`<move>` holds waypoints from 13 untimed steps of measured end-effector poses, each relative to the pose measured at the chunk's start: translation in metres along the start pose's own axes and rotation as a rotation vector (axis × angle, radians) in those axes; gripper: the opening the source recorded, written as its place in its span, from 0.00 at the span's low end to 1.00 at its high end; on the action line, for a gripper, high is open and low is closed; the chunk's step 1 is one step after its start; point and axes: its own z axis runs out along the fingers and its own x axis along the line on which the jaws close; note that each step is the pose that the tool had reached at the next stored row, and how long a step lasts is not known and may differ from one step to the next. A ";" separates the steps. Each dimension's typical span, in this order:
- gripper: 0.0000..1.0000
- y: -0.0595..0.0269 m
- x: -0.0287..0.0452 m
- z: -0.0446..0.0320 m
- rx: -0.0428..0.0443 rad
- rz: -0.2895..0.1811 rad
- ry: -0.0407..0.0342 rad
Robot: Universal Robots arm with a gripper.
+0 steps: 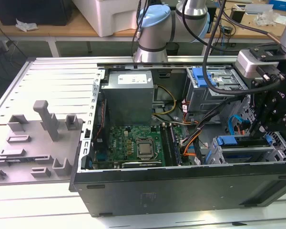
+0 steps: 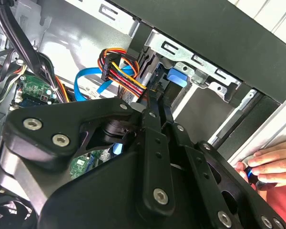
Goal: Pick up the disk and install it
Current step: 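Insert the first disk wire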
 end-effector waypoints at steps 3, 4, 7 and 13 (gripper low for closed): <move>0.16 0.0000 0.0000 0.0004 0.0000 0.000 0.0000; 0.16 0.0000 0.0000 0.0006 0.0000 0.000 0.0000; 0.16 0.0000 0.0000 0.0012 0.0000 -0.001 0.0001; 0.16 0.0001 -0.0001 0.0017 0.0000 -0.001 0.0000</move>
